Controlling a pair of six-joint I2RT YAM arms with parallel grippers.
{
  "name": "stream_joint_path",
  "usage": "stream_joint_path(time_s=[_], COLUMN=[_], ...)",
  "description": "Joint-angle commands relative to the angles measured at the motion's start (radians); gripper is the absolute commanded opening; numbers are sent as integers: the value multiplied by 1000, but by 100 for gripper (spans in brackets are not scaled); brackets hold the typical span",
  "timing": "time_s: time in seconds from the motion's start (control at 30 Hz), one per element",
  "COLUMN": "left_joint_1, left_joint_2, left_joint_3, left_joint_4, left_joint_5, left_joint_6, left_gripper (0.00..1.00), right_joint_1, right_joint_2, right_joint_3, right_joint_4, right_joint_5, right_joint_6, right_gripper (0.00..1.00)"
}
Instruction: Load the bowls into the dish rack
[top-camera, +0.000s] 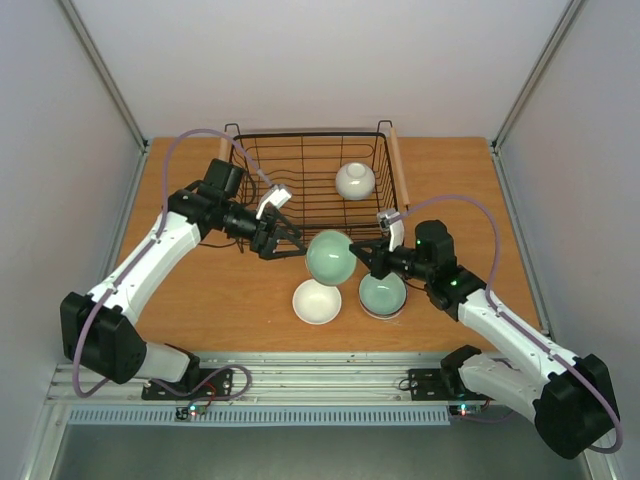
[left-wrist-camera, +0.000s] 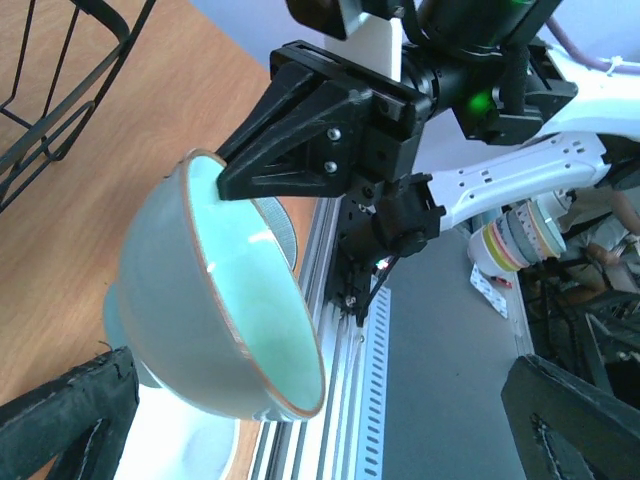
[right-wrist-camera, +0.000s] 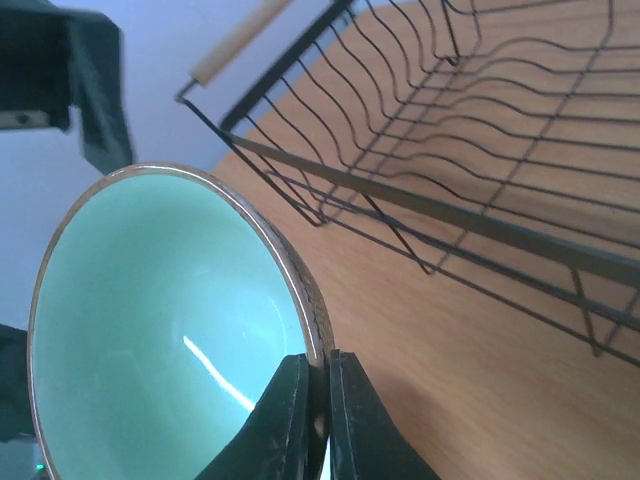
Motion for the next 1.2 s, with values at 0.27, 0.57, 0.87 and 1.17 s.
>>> stream_joint_path(time_s=[0.27,0.57,0.87,1.17], left_joint_1=[4,-6,-47,-67], left_joint_2=[12,13,32,42], left_joint_3=[-73,-105,-115,-107], left_joint_4=[150,207,224,221], left_joint_5=[-32,75,105,105], left_joint_6=[-154,-200,-217,-213], left_gripper=[99,99,99,68], right_joint_1=[-20,-24,-28,-31], right_joint_2=[10,36,44,61], right_joint_3=[3,2,-4,-8], right_joint_4=[389,428,437,441], right_joint_5=[-157,-162,-158,-159], right_joint_6=[137,137,137,137], right_gripper=[1,1,1,1])
